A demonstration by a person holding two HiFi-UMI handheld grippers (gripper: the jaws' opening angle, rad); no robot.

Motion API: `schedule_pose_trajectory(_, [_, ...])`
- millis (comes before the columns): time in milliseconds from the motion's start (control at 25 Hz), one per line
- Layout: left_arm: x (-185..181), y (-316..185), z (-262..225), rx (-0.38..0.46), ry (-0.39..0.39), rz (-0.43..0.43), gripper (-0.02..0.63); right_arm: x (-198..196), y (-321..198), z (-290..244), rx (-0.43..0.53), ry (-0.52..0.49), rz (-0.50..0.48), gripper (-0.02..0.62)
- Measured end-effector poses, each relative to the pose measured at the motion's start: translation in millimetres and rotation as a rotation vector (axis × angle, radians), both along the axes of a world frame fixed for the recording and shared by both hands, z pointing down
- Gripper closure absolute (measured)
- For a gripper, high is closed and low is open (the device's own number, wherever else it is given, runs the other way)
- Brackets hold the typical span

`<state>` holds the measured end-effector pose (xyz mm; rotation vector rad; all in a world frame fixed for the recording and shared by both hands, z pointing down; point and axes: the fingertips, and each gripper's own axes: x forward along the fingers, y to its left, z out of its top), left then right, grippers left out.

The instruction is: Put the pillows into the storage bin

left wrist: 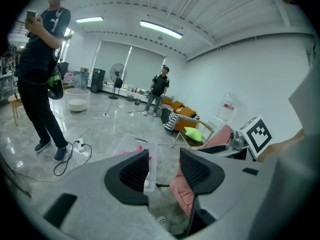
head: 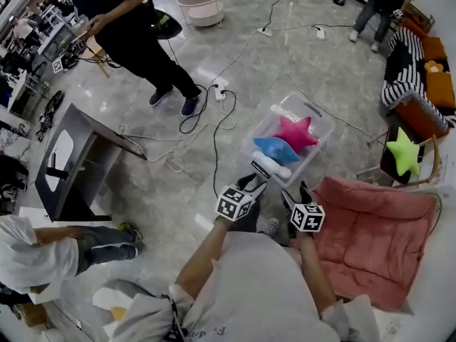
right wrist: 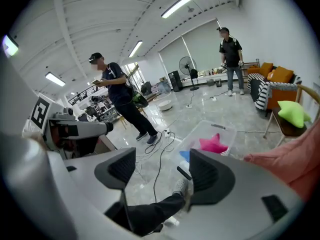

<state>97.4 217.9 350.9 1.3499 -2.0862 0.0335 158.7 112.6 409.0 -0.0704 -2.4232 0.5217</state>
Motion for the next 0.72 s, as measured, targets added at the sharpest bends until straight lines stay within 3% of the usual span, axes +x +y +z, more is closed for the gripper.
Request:
schedule_pose_trajectory(320, [9,2,-3,0.02,-0.006,-0.021,0.414,8,7,5,-0.01,0.0,-0.047,0.287])
schedule_pose_trajectory(560, [5,0,-7,0.042,-0.012,-0.061,0.45,9,5,6,0.02,0.014,-0.067,0.302])
schedule_pose_trajectory(720, [6,-4,-8,0.06,-0.01,-0.076,0.531,13,3,6,0.04,0.008,-0.073,0.383])
